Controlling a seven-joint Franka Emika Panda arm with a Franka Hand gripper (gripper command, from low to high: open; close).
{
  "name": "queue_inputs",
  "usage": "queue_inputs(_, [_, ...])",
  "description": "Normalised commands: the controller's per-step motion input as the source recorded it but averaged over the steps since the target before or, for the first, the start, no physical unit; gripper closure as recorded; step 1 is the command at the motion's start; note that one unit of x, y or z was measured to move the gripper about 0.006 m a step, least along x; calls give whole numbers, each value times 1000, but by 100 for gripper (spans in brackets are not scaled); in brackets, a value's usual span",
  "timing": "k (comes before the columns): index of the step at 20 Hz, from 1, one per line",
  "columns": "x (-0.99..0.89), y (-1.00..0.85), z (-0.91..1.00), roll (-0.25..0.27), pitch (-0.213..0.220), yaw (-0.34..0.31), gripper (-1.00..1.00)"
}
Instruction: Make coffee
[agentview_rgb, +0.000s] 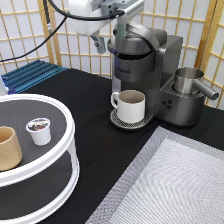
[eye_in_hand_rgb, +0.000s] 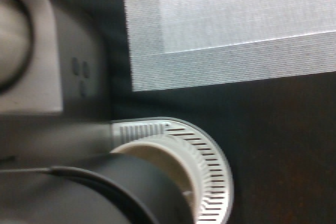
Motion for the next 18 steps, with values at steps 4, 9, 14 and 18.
queue_inputs(4, [341,610,849,81,51,-58,-100])
queue_inputs(9, [232,731,556,32,55,-46,-100])
queue_inputs(14, [142,821,496,3,93,-6,-100])
queue_inputs(18, [149,831,601,-19,115,0,-100])
